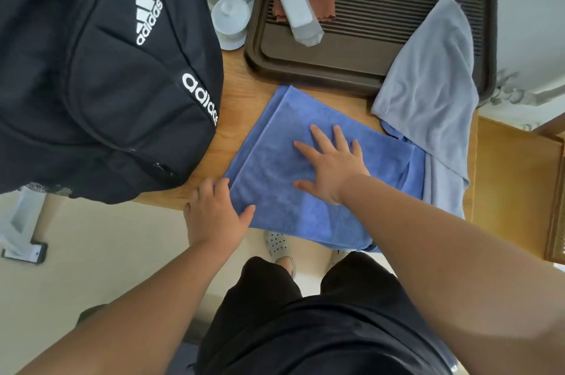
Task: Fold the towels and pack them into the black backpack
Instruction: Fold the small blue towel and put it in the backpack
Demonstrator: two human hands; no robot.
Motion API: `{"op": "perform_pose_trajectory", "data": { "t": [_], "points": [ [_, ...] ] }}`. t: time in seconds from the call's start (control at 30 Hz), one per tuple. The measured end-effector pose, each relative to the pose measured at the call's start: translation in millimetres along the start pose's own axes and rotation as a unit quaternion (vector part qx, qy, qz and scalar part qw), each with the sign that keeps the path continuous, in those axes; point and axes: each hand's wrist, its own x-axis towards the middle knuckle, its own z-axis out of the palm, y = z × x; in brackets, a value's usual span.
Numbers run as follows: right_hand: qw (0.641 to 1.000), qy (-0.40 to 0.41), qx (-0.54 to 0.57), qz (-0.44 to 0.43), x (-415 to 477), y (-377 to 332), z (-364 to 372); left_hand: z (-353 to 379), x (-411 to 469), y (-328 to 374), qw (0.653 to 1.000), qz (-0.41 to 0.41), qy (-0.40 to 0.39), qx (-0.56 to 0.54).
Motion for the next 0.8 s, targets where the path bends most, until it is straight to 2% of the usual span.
{"op": "perform_pose_trajectory", "data": {
  "t": [0.07,0.13,0.2,0.3,0.4,0.5,0.57,0.67,0.73,0.8],
  "points": [
    [0.997,0.068,-0.034,0.008,5,-7,-4,-2,-3,-6,1.0,-0.02,0.007,-0.02],
    [0.993,0.093,-0.077,-0.016,11,-11,-5,-3,-5,-12,0.999,-0.024,0.014,-0.034],
    [0.993,0.047,-0.097,-0.048,15,-10,-4,-3,-6,-16,0.999,-0.023,0.018,-0.041],
    [0.997,-0.026,-0.067,-0.016,12,-11,-1,-3,-6,-18,0.997,-0.019,0.024,-0.065],
    [0.997,-0.056,-0.043,0.034,2,-21,1,-3,-2,-18,0.996,-0.014,0.029,-0.081],
    [0.994,-0.06,-0.066,0.057,-9,-34,1,-6,9,-16,0.997,0.005,0.031,-0.064],
    [0.995,-0.017,-0.078,0.056,-13,-39,-3,-9,18,-15,0.998,0.035,0.037,-0.026],
    [0.995,0.056,-0.054,0.061,-8,-27,-10,-11,21,-9,0.982,0.156,0.08,0.065],
    [0.995,0.032,-0.025,0.096,-5,-10,-9,-9,13,-2,0.971,0.214,0.077,0.076],
    [0.992,-0.007,-0.022,0.121,-9,6,-3,-5,3,10,0.978,0.197,0.005,0.076]
  ]
}}
